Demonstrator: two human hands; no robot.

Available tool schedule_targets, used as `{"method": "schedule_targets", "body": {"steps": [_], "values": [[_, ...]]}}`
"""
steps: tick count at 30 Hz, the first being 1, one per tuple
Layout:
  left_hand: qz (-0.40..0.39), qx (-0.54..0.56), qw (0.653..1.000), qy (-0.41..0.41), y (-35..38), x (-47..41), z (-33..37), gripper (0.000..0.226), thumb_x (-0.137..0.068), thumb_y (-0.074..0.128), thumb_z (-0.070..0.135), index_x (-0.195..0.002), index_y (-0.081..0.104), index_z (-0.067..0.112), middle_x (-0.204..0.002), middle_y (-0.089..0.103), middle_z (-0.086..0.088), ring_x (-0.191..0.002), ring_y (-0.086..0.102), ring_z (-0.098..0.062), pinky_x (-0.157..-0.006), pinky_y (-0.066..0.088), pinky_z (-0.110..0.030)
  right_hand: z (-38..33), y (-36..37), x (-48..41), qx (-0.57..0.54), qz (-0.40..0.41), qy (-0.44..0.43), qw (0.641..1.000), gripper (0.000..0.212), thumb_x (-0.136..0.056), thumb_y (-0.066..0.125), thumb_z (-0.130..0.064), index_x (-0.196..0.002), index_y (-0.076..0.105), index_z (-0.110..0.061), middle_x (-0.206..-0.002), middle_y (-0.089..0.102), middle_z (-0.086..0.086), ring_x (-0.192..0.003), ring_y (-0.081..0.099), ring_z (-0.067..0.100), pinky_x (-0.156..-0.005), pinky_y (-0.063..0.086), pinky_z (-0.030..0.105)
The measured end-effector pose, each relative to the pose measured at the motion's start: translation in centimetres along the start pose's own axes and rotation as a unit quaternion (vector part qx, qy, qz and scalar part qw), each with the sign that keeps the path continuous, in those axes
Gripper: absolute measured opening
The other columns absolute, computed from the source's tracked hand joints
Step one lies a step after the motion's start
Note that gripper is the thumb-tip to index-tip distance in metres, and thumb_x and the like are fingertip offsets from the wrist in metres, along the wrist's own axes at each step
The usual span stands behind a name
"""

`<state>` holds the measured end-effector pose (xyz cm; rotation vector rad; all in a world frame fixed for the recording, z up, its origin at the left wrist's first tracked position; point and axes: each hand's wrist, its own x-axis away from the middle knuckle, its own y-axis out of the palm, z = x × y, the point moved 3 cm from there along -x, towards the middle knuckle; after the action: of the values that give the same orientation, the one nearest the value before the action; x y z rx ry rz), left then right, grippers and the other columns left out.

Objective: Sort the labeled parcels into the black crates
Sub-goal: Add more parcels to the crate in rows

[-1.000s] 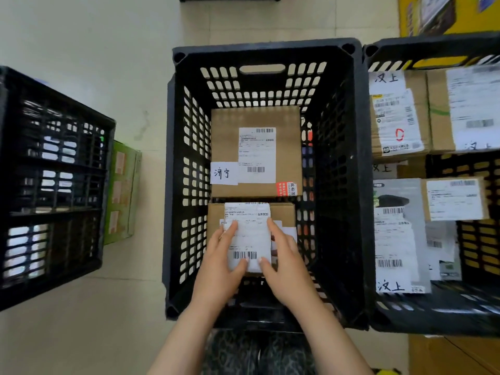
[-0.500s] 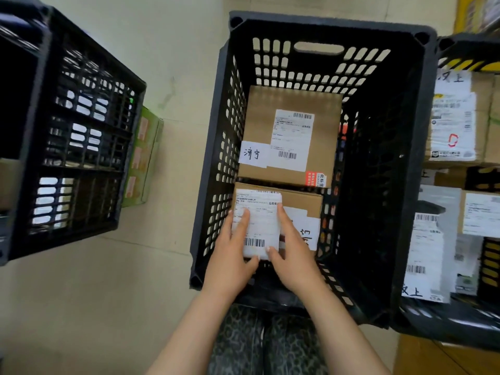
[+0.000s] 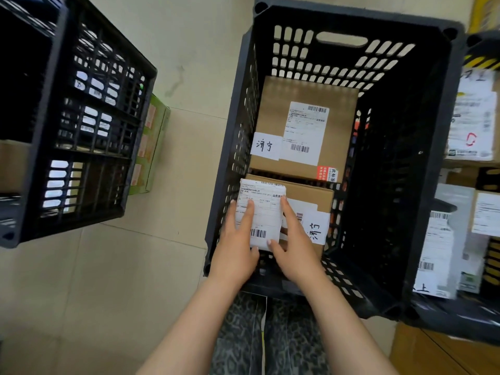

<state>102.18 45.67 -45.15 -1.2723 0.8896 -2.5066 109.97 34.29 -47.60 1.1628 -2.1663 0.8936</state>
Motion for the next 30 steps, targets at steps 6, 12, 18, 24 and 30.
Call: {"method": "schedule_targets", "body": {"steps": [6, 12, 18, 24, 30], "values": [[-0.003, 0.008, 1.0, 0.007, -0.7, 0.2, 0.0, 0.084, -0.089, 0.061, 0.011, -0.154, 0.012, 0.034, -0.161, -0.011, 0.005, -0.147, 0.009, -0.016, -0.104, 0.038, -0.028, -0.5, -0.5, 0.7, -0.015, 0.022, 0.007, 1.0, 0.091, -0.091, 0.063, -0.009, -0.15, 0.006, -0.048, -0.154, 0.024, -0.014, -0.134, 0.038, 0.006, -0.109, 0.042, 0.043], [0.045, -0.002, 0.998, 0.031, -2.0, 2.3, 1.5, 0.075, -0.088, 0.058, 0.008, -0.152, 0.025, 0.027, -0.162, 0.006, 0.0, -0.146, 0.008, -0.018, -0.116, 0.027, -0.038, -2.7, -2.7, 3.0, 0.052, 0.038, -0.024, 0.998, 0.074, -0.092, 0.062, -0.012, -0.15, 0.024, -0.036, -0.148, 0.031, -0.01, -0.131, 0.04, 0.01, -0.109, 0.041, 0.036], [0.153, 0.035, 0.986, 0.057, -5.2, 7.6, 4.1, 0.068, -0.084, 0.063, 0.011, -0.146, 0.039, 0.019, -0.15, 0.035, -0.002, -0.141, 0.023, -0.019, -0.114, 0.026, -0.036, -7.9, -7.0, 7.8, 0.152, 0.042, -0.125, 0.98, 0.053, -0.092, 0.062, -0.014, -0.139, 0.045, -0.028, -0.137, 0.043, -0.01, -0.123, 0.043, 0.008, -0.097, 0.034, 0.02], [0.259, 0.049, 0.959, 0.102, -9.8, 17.2, 7.7, 0.062, -0.083, 0.067, 0.017, -0.14, 0.045, 0.023, -0.141, 0.048, 0.007, -0.132, 0.04, -0.015, -0.112, 0.031, -0.033, -15.3, -9.4, 16.1, 0.222, 0.029, -0.275, 0.935, 0.046, -0.091, 0.064, -0.018, -0.134, 0.051, -0.025, -0.133, 0.048, -0.008, -0.123, 0.046, 0.009, -0.099, 0.037, 0.022], [0.368, 0.052, 0.925, 0.078, -14.4, 28.3, 8.1, 0.059, -0.087, 0.068, 0.023, -0.141, 0.044, 0.029, -0.14, 0.047, 0.009, -0.131, 0.038, -0.009, -0.112, 0.031, -0.032, -22.0, -7.6, 24.8, 0.242, 0.003, -0.403, 0.883, 0.044, -0.092, 0.063, -0.019, -0.133, 0.052, -0.027, -0.129, 0.047, -0.01, -0.114, 0.047, 0.006, -0.089, 0.035, 0.017]]}}
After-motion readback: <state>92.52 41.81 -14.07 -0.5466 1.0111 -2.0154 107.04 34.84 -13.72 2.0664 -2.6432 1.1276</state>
